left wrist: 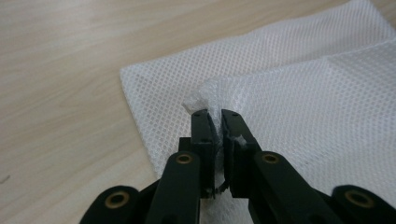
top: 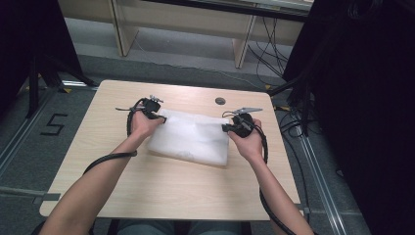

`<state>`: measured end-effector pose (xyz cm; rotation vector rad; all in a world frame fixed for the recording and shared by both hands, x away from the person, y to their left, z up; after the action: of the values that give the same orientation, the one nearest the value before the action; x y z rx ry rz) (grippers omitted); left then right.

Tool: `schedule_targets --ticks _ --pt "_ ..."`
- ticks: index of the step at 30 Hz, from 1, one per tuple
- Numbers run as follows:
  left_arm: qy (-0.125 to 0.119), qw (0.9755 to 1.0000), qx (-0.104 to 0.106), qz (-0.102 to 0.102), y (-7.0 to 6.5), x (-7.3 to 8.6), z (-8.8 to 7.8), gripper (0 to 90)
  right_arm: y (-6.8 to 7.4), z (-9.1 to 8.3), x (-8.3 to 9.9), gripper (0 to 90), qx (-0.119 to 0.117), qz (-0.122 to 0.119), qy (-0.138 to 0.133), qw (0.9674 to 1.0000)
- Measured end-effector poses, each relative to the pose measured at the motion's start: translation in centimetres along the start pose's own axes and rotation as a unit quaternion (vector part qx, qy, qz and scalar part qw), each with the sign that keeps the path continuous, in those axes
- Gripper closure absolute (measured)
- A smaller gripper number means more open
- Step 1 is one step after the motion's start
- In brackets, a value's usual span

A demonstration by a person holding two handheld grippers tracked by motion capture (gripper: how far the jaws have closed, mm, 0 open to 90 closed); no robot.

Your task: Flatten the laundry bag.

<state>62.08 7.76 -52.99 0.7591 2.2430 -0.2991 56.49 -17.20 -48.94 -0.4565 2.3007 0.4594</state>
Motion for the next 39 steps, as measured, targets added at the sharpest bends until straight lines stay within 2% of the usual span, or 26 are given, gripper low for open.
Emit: schedule_targets --ticks 3,4,6,7,8,9,10,11,12,13,14,16,17,19,20,22,23,24,26,30,32,34,36,37,38,39 --pt "-0.013 0.9999 0.001 0.003 0.3 -0.8 -0.9 84.0 0.0 -0.1 -0.4 86.7 0.002 0.019 0.004 0.9998" --pt "-0.019 0.9998 0.004 0.003 0.3 -1.0 -1.2 84.0 -0.1 -0.1 -0.7 86.7 0.002 0.015 -0.006 0.9999" --pt "-0.036 0.9992 0.014 -0.004 0.1 -1.5 -1.8 84.0 -0.1 -0.3 -1.2 86.6 -0.001 0.018 -0.004 0.9998" --pt "-0.048 0.9986 0.019 -0.011 -0.1 -1.8 -2.2 84.0 -0.1 -0.3 -1.4 86.5 0.001 0.024 -0.013 0.9996" --pt "-0.068 0.9970 0.029 -0.020 -0.3 -2.3 -3.0 84.0 -0.4 -0.7 -1.8 86.3 0.001 0.012 -0.016 0.9998" --pt "-0.068 0.9970 0.029 -0.020 -0.3 -2.3 -3.0 84.0 -0.4 -0.7 -1.8 86.3 0.001 0.012 -0.016 0.9998" --pt "-0.082 0.9958 0.034 -0.025 -0.5 -2.5 -3.7 84.0 -0.4 -0.7 -2.0 86.3 0.000 0.012 -0.029 0.9995" --pt "-0.088 0.9949 0.038 -0.029 -0.6 -2.6 -4.0 84.0 -0.5 -1.2 -2.1 86.1 0.000 0.008 -0.024 0.9997" --pt "-0.095 0.9941 0.044 -0.028 -0.7 -2.6 -4.6 84.0 -0.3 -1.4 -2.0 86.0 -0.003 0.022 -0.024 0.9995" --pt "-0.106 0.9926 0.049 -0.033 -0.8 -2.7 -5.0 84.0 -0.7 -1.5 -2.1 85.9 0.000 0.003 -0.034 0.9994" --pt "-0.119 0.9905 0.061 -0.035 -1.2 -2.5 -6.0 83.9 -0.3 -2.2 -1.8 85.4 -0.006 0.017 -0.035 0.9992" --pt "-0.122 0.9897 0.066 -0.034 -1.3 -2.3 -6.4 83.9 -0.4 -2.3 -1.8 85.3 -0.007 0.007 -0.038 0.9992" --pt "-0.128 0.9885 0.071 -0.036 -1.5 -2.1 -6.8 83.8 -0.5 -2.8 -1.4 85.1 -0.014 -0.001 -0.033 0.9994" --pt "-0.140 0.9859 0.082 -0.040 -1.8 -1.5 -7.7 83.9 -0.4 -3.1 -1.0 85.0 -0.016 0.004 -0.037 0.9992" --pt "-0.140 0.9861 0.083 -0.035 -1.8 -1.2 -7.9 83.9 -0.3 -3.3 -0.7 85.0 -0.021 0.009 -0.026 0.9994" --pt "-0.142 0.9856 0.084 -0.035 -1.9 -1.0 -8.1 83.9 -0.2 -3.4 -0.6 85.0 -0.023 0.012 -0.025 0.9994" --pt "-0.145 0.9850 0.087 -0.034 -2.1 -0.8 -8.3 83.9 -0.4 -3.4 -0.5 85.1 -0.023 -0.001 -0.026 0.9994" --pt "-0.146 0.9847 0.091 -0.026 -2.5 -0.4 -8.6 83.9 -0.2 -3.8 -0.2 85.1 -0.028 -0.001 -0.027 0.9992" --pt "-0.149 0.9842 0.095 -0.018 -2.9 0.0 -8.9 83.8 0.0 -4.0 0.1 85.0 -0.027 -0.017 -0.033 0.9989" --pt "-0.149 0.9832 0.105 -0.004 -3.6 1.2 -9.7 83.5 0.6 -4.7 1.3 84.9 -0.037 -0.032 -0.024 0.9985" --pt "-0.146 0.9838 0.104 0.004 -3.7 1.6 -9.9 83.5 0.6 -4.9 1.6 84.8 -0.037 -0.044 -0.025 0.9981" --pt "-0.141 0.9840 0.109 0.009 -4.0 2.4 -10.3 83.2 0.8 -5.5 2.7 84.7 -0.036 -0.051 -0.019 0.9979" --pt "-0.140 0.9836 0.112 0.020 -4.4 3.2 -10.6 83.2 1.0 -5.6 3.1 84.7 -0.040 -0.049 -0.016 0.9979" --pt "-0.135 0.9841 0.113 0.026 -4.6 3.7 -10.8 83.1 1.4 -5.9 4.1 84.8 -0.043 -0.055 -0.001 0.9976" --pt "-0.133 0.9841 0.115 0.026 -4.8 4.1 -10.8 83.1 1.7 -6.1 4.5 85.1 -0.045 -0.047 0.005 0.9979" --pt "-0.126 0.9845 0.120 0.025 -5.3 4.9 -10.9 83.1 1.6 -6.0 4.7 85.4 -0.047 -0.066 0.001 0.9967"
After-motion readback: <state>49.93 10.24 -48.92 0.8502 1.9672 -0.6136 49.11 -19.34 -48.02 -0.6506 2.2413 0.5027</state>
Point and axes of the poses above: each handheld gripper's, and its own axes: z roughly forward along the jaws, x roughly out of its underside, y roughly to its left, the point moved 10 cm from there along z, roughly forward along the jaws, and after that the axes turned 9 degrees about z, right-handed, at the moved point
